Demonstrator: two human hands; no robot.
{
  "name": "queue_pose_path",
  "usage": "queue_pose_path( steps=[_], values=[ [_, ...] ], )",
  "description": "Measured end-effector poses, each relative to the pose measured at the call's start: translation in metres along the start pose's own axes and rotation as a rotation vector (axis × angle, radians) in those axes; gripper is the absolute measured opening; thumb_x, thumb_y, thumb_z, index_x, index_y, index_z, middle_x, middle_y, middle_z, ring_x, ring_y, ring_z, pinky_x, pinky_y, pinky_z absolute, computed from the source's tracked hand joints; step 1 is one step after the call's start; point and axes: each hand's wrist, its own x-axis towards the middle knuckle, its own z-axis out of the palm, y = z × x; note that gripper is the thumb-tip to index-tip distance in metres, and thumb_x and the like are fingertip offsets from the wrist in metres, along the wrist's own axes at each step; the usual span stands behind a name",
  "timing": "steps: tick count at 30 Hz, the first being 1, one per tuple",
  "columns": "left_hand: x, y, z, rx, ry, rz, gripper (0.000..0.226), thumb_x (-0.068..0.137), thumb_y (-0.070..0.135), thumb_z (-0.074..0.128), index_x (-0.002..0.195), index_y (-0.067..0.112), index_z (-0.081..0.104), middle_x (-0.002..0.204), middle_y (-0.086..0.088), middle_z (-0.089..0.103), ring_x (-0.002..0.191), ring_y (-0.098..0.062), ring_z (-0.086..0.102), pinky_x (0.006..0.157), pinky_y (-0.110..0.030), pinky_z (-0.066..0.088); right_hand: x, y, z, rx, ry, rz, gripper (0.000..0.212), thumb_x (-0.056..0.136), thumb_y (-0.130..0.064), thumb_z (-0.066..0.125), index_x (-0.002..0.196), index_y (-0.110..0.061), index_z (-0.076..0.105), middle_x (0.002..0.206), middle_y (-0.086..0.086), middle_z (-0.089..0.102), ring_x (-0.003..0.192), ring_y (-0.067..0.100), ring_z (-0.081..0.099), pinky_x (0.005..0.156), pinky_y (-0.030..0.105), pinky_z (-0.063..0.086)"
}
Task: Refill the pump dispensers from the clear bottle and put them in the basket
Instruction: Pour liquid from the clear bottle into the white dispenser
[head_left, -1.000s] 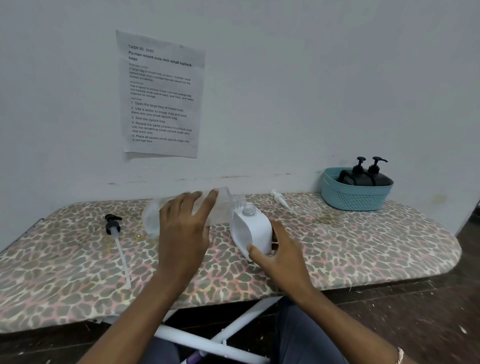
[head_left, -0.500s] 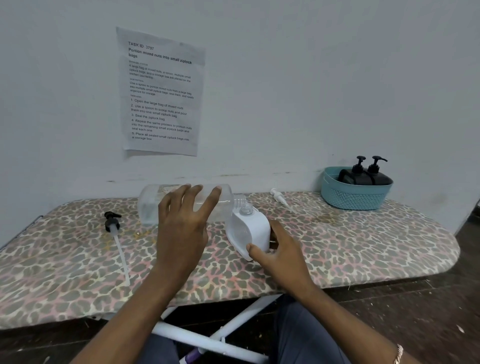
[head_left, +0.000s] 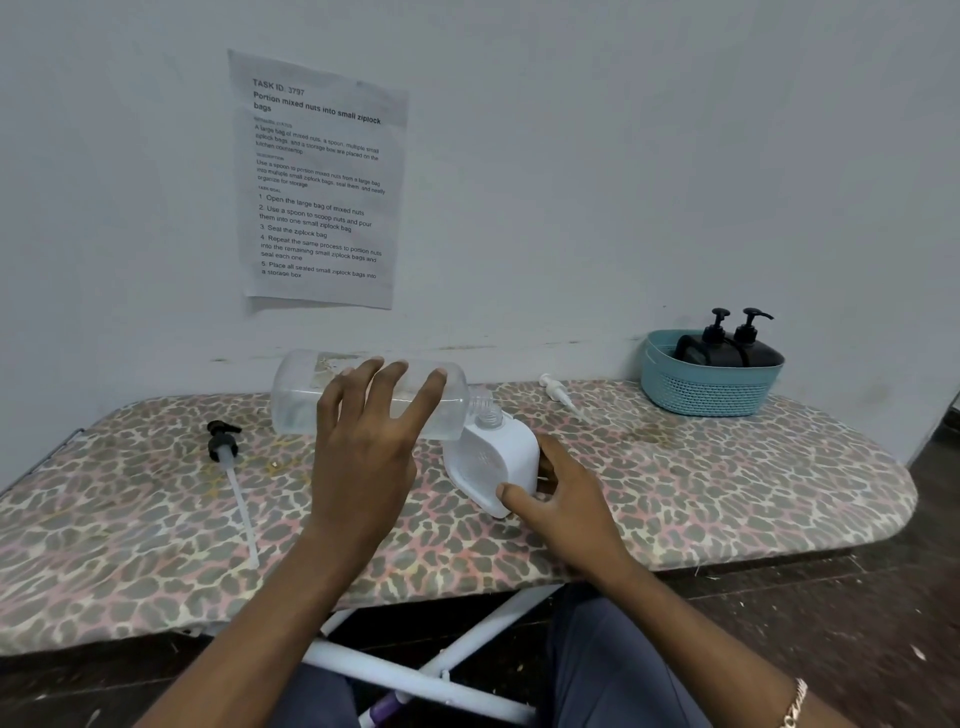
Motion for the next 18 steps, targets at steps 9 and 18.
queue_pose_path(
  steps=[9, 18],
  values=[
    [0.0013, 0.0020, -0.0038, 0.034, 0.011, 0.012, 0.086, 0.067, -0.019, 0.066, 0.143, 0.022, 0.062, 0.137, -0.017, 0.062, 0.134, -0.040, 0.051, 0.113, -0.052, 0.032, 0.0015, 0.0024, -0.0002, -0.006, -0.012, 0.005, 0.057, 0.086, -0.027, 0.080, 0.133, -0.042, 0.052, 0.122, -0.021, 0.064, 0.108, -0.013, 0.059, 0.078, 0.006, 0.050],
    [0.0021, 0.0020, -0.0044, 0.044, 0.008, 0.006, 0.086, 0.068, -0.018, 0.065, 0.143, 0.023, 0.062, 0.138, -0.017, 0.062, 0.134, -0.040, 0.050, 0.113, -0.052, 0.031, 0.0022, 0.0034, -0.0002, -0.010, -0.015, -0.001, 0.058, 0.087, -0.028, 0.080, 0.138, -0.037, 0.054, 0.123, -0.019, 0.064, 0.110, -0.009, 0.060, 0.078, 0.005, 0.050]
  ],
)
